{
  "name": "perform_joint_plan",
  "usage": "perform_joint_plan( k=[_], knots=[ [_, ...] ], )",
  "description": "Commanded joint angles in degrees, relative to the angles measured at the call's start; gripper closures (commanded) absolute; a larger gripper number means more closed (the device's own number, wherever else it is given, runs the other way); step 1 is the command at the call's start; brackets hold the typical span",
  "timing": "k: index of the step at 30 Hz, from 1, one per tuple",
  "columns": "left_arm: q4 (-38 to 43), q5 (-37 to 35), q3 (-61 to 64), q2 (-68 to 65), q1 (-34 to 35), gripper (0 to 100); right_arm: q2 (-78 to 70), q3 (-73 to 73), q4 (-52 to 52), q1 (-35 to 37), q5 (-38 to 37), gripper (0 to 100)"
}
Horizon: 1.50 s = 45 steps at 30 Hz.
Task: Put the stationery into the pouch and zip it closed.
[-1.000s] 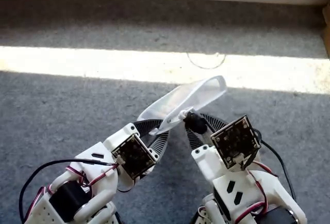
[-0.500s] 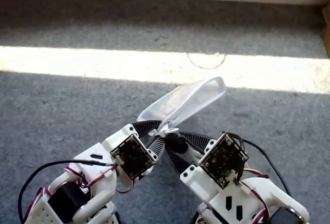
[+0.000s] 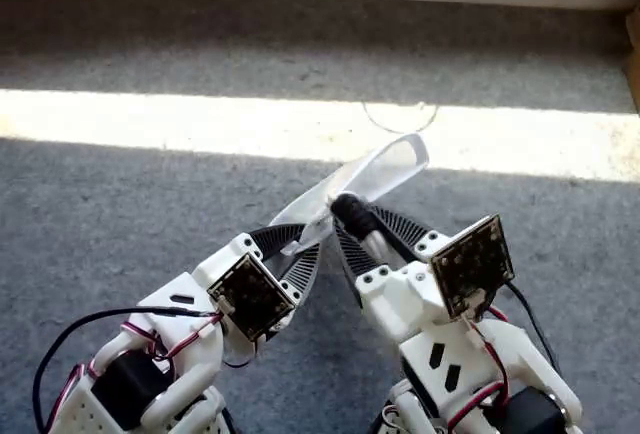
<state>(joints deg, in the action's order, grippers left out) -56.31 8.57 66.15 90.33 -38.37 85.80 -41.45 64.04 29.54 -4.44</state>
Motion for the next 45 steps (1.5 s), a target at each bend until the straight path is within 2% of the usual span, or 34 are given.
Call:
perform_joint_plan(
  k=[1,13,25,29,32,35,39,45],
  knots=[
    [0.0,-0.4,-0.4,-0.3,0.2,99,0.7,-1.1,-7.3,-6.9,1.7,99.3],
    [-0.1,-0.4,-0.4,-0.2,0.2,99,0.7,-5.2,-12.3,-17.0,1.6,99.3],
    [-0.1,-0.4,-0.5,-0.2,3.4,99,0.7,-6.5,-11.9,-17.5,1.1,99.3],
    [-0.1,-0.4,-0.5,-0.2,3.4,99,0.7,-6.2,-8.6,-17.5,1.1,98.7],
    [0.0,-0.4,-0.5,-0.2,3.4,99,0.5,-2.5,-6.6,-17.5,1.6,92.9],
    [0.0,-0.4,-0.5,-0.2,3.4,99,0.3,0.3,-5.0,-17.1,1.8,86.1],
    [0.0,-0.4,-0.5,-0.2,3.4,99,0.2,3.9,-4.8,-15.7,6.7,85.3],
    [0.0,-0.4,-0.5,-0.2,3.4,99,0.2,5.0,-4.6,-4.6,6.9,85.3]
  ],
)
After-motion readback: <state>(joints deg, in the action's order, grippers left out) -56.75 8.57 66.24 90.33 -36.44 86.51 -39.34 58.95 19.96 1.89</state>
